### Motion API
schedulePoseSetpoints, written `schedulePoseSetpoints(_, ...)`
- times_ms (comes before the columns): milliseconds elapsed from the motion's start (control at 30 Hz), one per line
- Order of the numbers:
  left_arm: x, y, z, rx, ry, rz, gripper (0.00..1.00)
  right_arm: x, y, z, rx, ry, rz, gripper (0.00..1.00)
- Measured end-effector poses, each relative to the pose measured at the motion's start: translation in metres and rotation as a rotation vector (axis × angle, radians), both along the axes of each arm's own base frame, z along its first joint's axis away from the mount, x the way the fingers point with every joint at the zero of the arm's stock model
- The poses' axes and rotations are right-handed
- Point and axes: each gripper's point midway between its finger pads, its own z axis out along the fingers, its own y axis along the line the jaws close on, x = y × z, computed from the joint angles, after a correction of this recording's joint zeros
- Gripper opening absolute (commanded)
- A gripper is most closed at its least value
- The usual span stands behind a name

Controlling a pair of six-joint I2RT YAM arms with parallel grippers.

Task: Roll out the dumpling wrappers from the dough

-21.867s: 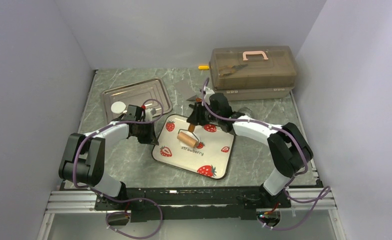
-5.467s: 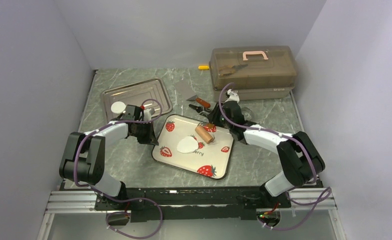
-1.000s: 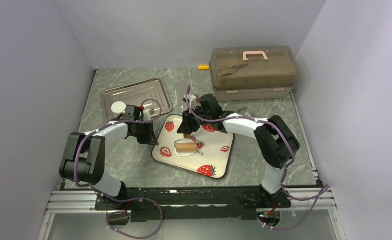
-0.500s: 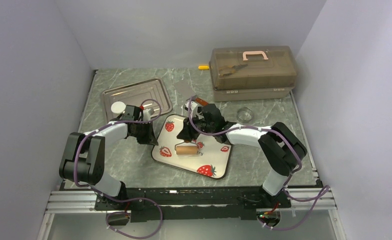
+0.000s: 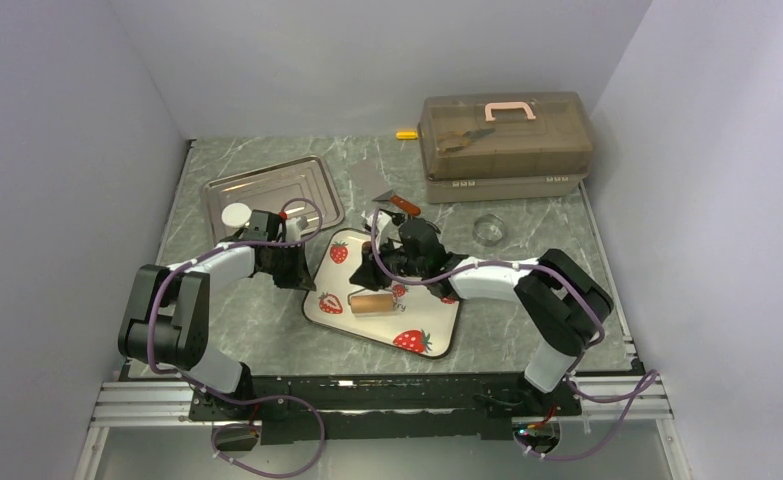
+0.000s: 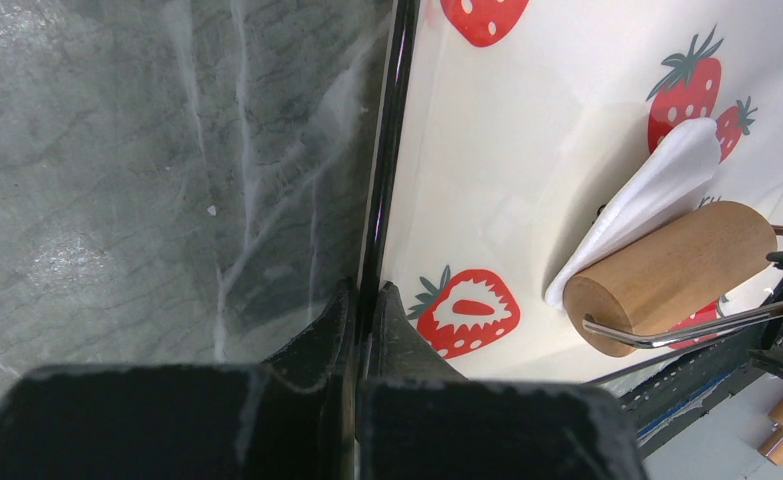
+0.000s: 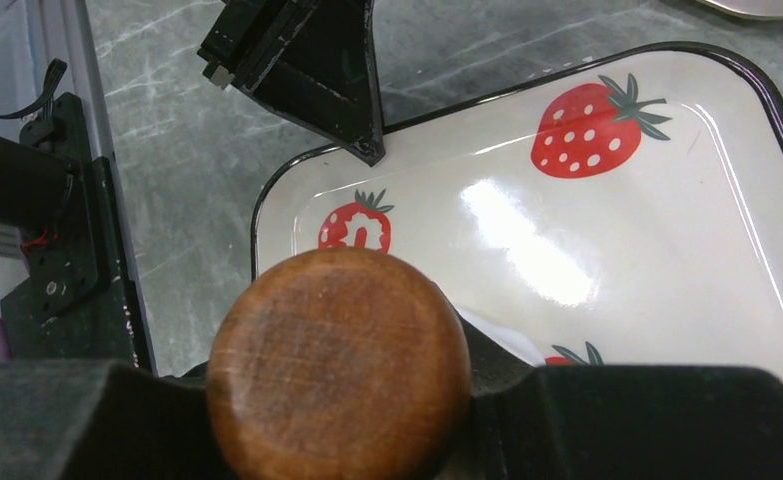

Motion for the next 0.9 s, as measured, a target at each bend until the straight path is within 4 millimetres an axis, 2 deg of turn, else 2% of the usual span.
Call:
schedulePoseSetpoints(733, 0.000, 0.000, 0.000, 0.000, 0.000, 0.000, 0.00, -0.016, -0.007, 0.002, 0.018, -0.040, -0.013, 0.00)
schedulePoseSetpoints(900, 0.000, 0.000, 0.000, 0.000, 0.000, 0.000, 0.00, -0.026, -0.009, -0.001, 0.006, -0.007, -0.004, 0.00)
